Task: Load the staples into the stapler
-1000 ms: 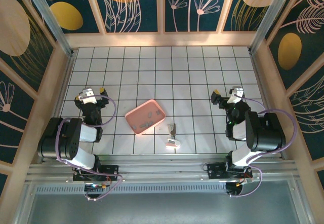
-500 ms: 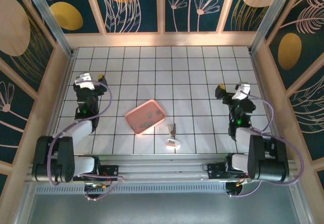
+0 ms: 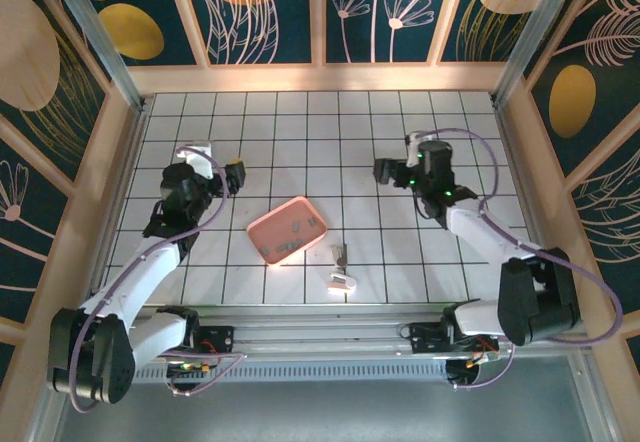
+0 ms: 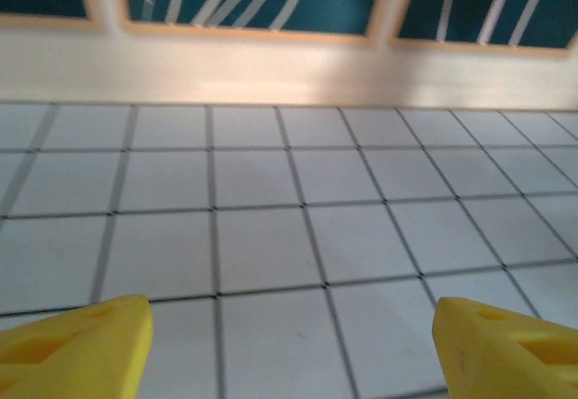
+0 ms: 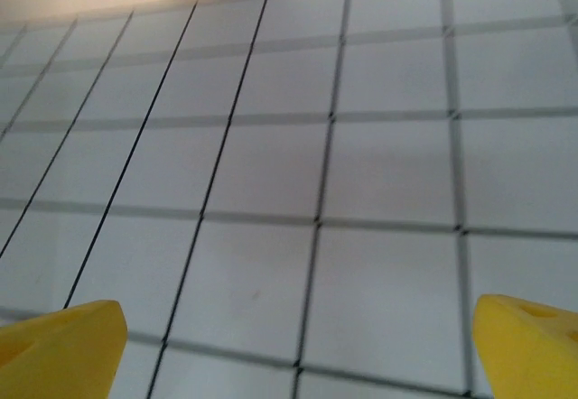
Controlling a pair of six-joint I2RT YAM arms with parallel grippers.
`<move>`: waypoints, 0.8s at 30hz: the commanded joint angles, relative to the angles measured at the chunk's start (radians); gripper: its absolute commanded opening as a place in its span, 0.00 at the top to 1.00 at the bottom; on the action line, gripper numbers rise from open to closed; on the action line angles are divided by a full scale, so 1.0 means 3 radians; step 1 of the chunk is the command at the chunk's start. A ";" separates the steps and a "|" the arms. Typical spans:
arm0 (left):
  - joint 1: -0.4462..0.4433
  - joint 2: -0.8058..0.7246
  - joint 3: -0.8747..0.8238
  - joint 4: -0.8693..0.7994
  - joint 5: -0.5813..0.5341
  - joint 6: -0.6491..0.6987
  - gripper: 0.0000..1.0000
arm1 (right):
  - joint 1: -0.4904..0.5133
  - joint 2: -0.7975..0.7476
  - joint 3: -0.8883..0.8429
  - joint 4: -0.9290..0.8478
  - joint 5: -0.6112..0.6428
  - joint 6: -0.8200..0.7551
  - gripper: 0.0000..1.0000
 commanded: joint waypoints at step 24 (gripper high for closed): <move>-0.0347 0.0185 0.0002 -0.0795 0.0288 -0.0587 0.23 | 0.1934 0.0835 0.0623 -0.2083 -0.0161 0.1472 0.30</move>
